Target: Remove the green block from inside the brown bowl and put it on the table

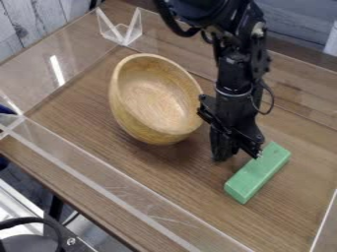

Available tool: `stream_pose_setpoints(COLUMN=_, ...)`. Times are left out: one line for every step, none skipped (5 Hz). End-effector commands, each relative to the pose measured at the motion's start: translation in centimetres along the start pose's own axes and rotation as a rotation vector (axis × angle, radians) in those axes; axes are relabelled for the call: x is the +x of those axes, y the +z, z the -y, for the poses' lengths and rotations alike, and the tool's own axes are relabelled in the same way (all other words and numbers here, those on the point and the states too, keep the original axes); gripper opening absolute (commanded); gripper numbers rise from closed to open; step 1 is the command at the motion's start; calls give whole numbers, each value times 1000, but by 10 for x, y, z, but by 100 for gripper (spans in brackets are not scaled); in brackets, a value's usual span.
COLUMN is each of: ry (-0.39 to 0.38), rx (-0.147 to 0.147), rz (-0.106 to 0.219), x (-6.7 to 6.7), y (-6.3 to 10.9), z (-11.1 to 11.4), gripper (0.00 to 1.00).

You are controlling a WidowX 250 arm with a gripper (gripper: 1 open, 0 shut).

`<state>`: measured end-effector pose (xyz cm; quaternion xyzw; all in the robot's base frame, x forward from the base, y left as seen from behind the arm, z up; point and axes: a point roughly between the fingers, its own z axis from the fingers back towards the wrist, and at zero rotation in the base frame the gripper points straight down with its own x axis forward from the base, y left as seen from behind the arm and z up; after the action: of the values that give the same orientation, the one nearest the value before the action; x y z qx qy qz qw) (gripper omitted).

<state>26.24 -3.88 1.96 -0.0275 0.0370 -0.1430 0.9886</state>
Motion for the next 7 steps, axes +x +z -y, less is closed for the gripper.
stream_pose_setpoints(ry=38, rx=10, rz=9, x=-1, y=5, z=-4, gripper=0)
stream_pose_setpoints(ry=38, rx=9, rz=-6, x=-1, y=5, z=0, gripper=0)
stream_pose_setpoints(ry=38, rx=8, rz=-20, x=0, y=5, z=5, gripper=0)
stream_pose_setpoints(ry=32, rx=-4, rz=-10, x=4, y=5, z=3, gripper=0)
stream_pose_setpoints(ry=26, rx=-17, rz=0, x=9, y=5, z=1, gripper=0)
stream_pose_setpoints(ry=38, rx=14, rz=7, x=6, y=4, z=1, gripper=0)
stream_pose_setpoints(ry=52, rx=46, rz=13, x=2, y=5, z=1, gripper=0)
